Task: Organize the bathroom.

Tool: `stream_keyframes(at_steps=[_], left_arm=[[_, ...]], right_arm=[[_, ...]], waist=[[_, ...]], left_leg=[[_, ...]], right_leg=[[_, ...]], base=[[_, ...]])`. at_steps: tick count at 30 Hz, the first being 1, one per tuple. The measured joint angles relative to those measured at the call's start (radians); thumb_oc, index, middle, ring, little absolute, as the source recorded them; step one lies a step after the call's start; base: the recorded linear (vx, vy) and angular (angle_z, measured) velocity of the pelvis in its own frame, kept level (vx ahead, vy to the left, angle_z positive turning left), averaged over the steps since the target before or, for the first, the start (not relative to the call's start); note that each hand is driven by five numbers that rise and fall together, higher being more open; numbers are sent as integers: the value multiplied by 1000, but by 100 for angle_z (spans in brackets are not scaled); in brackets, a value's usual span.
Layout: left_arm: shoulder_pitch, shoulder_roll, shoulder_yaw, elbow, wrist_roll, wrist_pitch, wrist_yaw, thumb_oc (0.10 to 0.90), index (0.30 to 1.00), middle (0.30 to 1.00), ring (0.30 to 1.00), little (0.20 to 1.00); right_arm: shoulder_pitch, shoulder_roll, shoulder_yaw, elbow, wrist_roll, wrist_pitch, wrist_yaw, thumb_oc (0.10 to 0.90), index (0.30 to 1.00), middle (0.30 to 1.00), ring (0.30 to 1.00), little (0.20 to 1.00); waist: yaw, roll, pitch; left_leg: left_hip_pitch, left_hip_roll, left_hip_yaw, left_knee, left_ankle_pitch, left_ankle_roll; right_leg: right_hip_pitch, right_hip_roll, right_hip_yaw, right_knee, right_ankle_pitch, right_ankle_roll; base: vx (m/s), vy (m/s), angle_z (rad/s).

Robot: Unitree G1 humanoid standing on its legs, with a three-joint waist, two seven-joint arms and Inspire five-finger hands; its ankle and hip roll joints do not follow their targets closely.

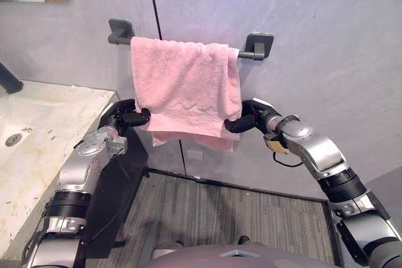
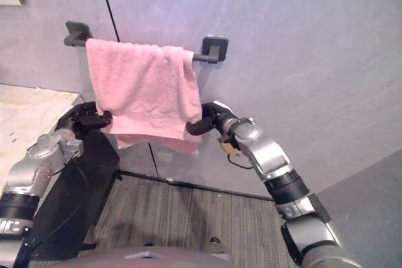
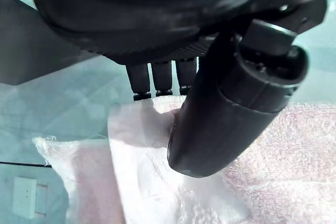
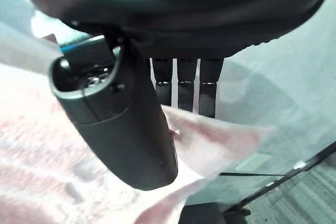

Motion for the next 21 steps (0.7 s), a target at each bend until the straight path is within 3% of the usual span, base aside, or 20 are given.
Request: stream_keyframes(at_steps=[1, 2, 21], left_arm=[[8, 2, 14, 0, 4, 0, -1, 588, 582, 582, 582, 582], [17, 3, 25, 0, 4, 0, -2, 800, 900, 900, 900, 900], [175, -12, 23, 1, -2, 30, -52, 800, 900, 900, 900, 900]], right_arm=[[8, -1, -6, 7, 0, 9, -2, 800, 900, 900, 900, 900], [20, -2, -14, 7, 0, 12, -2, 800, 900, 900, 900, 900], [149, -10, -48, 33, -11, 6, -25, 800, 900, 900, 900, 900]], waist=[[-1, 1, -1], [-5, 3, -3], [-22, 13, -13]], left_leg=[[0, 0, 1, 0, 0, 0], [0, 0, 2, 0, 0, 0], [-1, 1, 7, 0, -1, -1]], right_leg=[[0, 0, 1, 0, 0, 0], [-1, 0, 2, 0, 0, 0], [-6, 2, 7, 0, 0, 0]], base=[[0, 0, 0], [0, 0, 0], [-28, -8, -1]])
